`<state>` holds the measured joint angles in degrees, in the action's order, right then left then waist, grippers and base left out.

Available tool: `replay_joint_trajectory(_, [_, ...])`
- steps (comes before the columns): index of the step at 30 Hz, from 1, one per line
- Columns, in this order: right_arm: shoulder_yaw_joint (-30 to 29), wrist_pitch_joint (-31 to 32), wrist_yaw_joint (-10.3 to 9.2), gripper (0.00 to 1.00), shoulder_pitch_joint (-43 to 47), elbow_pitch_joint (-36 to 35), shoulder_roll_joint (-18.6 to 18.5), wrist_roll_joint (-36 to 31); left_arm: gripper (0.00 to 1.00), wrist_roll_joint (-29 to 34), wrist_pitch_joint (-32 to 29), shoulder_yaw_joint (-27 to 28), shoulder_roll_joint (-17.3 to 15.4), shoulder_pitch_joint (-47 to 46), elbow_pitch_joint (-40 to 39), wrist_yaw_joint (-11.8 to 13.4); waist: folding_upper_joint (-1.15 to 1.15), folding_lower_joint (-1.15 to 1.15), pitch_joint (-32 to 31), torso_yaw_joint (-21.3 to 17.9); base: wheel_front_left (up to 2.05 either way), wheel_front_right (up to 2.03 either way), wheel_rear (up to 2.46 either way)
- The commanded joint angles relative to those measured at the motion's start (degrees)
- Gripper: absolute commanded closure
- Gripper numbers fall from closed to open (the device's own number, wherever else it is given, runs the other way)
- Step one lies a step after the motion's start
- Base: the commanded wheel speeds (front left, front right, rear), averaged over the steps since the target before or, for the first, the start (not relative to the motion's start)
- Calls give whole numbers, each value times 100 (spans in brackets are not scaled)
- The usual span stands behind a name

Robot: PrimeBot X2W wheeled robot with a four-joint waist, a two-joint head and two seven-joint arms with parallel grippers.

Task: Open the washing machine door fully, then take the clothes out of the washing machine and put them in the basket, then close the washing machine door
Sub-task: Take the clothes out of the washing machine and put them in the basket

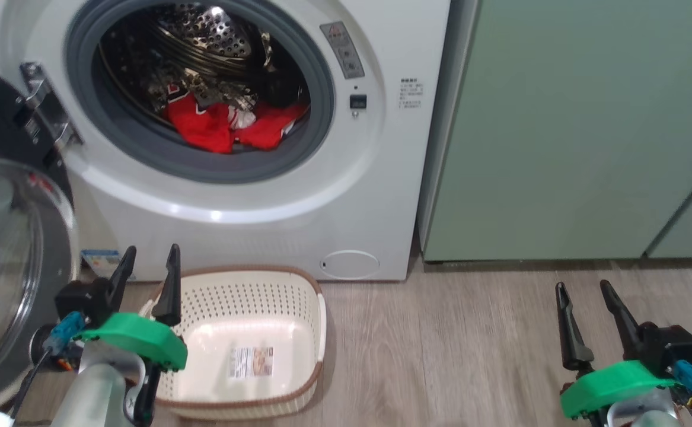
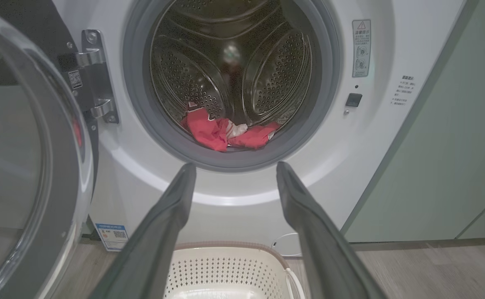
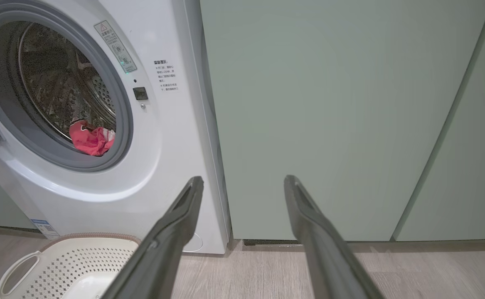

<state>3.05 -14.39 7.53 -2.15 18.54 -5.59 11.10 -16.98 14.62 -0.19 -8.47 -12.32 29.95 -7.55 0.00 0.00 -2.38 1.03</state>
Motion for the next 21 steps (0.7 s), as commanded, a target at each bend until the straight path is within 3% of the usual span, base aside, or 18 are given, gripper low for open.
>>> replay_joint_trajectory(1, [101,-61,-4,0,-118,-179,-28,-11,0,78,38,255,-95,-324,-207,7,0,0,6,8,151,-151,0])
replay_joint_trajectory(9, [110,-61,-4,0,-146,-174,-21,-1,0,340,38,313,-17,-303,-166,7,0,0,24,29,90,-90,0])
replay_joint_trajectory(21, [246,-61,-4,0,-197,-154,-36,5,0,664,38,266,79,-652,581,100,0,0,160,-115,0,0,0])
